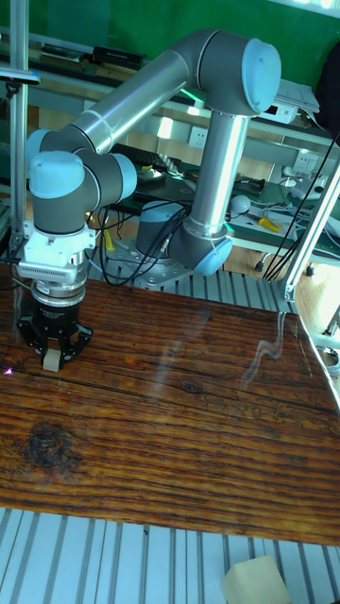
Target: Hold a small block with the gripper and sweep it from left to right on the table
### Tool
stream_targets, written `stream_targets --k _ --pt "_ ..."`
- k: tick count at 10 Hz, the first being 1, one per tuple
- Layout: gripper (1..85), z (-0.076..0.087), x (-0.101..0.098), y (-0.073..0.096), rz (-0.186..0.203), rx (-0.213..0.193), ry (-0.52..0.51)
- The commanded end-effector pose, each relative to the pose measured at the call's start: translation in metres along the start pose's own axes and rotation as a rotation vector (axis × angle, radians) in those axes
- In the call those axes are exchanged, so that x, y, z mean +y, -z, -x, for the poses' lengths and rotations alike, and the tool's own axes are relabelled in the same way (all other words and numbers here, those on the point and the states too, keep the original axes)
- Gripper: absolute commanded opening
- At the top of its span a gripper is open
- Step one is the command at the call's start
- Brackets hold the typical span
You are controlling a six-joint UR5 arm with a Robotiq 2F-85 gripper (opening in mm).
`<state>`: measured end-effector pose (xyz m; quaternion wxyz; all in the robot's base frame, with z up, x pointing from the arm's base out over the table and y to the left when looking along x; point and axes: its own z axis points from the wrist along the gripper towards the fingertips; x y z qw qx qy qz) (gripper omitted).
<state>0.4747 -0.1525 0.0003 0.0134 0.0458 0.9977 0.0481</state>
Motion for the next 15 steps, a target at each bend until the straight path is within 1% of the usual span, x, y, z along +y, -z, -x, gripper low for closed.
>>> stream_targets --k 1,7,15 --pt "1.0 0.0023 0.0018 0.0012 0.010 -0.008 -0.009" --pt "1.0 0.0030 0.0025 0.0007 -0.004 -0.014 -0.013" --pt "1.0 0.0030 0.0063 0.0014 0.002 -0.012 -0.027"
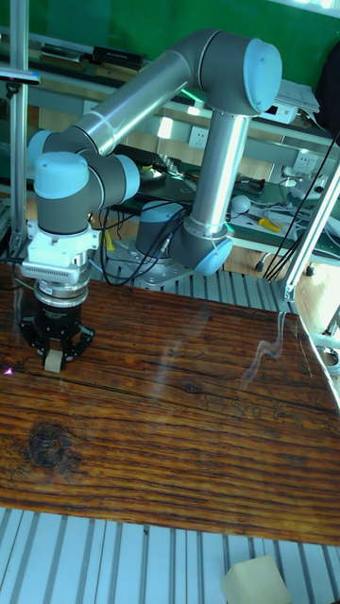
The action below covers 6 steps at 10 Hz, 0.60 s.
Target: Hold a small block with the gripper and sweep it from left to right on the table
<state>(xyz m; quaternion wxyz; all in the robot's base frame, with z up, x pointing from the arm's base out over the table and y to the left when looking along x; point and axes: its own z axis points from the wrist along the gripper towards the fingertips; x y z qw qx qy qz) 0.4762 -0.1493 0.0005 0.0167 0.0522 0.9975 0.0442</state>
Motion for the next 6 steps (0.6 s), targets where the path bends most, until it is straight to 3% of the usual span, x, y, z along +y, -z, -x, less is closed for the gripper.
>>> stream_targets --k 1,6 --pt "1.0 0.0014 0.0037 0.0013 0.008 -0.003 -0.016" --pt "1.0 0.0010 0.0058 0.0007 0.004 -0.004 -0.025"
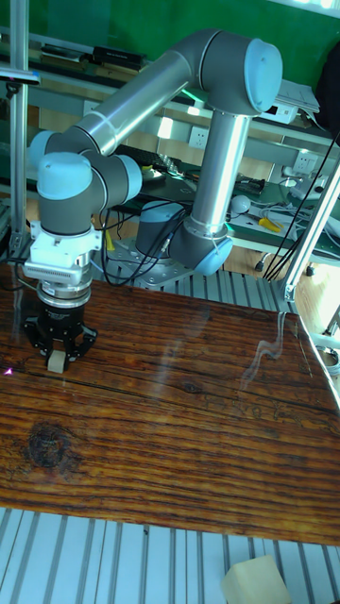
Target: Hold a small block with the gripper and sweep it from left to right on the table
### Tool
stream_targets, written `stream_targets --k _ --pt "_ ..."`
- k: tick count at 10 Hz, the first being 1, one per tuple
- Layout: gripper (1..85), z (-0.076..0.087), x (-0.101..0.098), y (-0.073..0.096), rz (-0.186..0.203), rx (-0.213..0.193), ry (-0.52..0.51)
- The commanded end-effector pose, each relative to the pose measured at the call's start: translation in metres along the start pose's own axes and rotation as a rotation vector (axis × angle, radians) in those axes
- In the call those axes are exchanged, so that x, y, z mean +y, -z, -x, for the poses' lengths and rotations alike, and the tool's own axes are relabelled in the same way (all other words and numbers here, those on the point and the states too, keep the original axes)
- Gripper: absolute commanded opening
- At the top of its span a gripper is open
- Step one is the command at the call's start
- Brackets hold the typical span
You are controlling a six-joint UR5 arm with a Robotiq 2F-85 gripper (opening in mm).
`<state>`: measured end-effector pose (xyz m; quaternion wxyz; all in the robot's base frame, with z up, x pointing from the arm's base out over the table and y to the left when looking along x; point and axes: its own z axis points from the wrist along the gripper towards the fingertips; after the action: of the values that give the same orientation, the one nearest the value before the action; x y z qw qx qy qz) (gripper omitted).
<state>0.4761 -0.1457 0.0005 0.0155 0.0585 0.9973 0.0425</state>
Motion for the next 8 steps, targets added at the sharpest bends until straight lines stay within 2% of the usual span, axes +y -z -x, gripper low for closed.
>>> stream_targets --k 1,8 --pt "1.0 0.0015 0.0026 0.0010 0.008 -0.005 -0.014" --pt "1.0 0.0013 0.0061 0.0010 0.014 -0.005 -0.020"
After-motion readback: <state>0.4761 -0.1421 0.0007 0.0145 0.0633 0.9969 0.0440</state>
